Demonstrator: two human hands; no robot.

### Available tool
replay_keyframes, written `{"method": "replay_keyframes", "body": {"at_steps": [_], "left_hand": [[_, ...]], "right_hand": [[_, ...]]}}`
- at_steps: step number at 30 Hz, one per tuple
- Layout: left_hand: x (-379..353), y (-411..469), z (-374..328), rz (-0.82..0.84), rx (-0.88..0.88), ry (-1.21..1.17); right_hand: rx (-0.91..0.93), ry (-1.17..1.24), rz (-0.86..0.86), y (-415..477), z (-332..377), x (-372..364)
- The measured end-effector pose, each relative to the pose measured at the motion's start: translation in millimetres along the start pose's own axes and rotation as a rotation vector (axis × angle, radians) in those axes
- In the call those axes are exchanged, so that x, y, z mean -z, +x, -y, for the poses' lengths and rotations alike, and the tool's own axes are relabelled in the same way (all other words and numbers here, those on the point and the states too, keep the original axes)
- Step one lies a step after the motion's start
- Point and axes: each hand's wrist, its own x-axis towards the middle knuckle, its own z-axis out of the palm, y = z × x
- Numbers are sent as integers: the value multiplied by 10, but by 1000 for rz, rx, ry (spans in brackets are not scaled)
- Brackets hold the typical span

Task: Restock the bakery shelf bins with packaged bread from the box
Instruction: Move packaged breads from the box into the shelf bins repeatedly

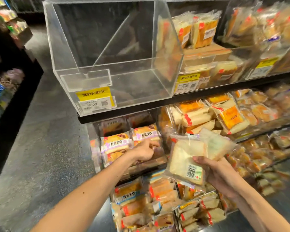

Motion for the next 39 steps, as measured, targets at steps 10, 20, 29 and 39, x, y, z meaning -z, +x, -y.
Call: {"method": "replay_keyframes", "body": {"at_steps": [10,20,29,39], "left_hand": [[27,352,250,-17,139,570],[204,-47,-101,-258,-105,79],[375,-1120,-415,14,-64,-842],[507,-1179,35,-384,46,-867]], "right_hand": [[-52,-37,-14,167,69,135],[-73,-21,74,233,130,-5],[2,-32,110,339,109,-649],[-111,-49,108,423,-64,-701]]}}
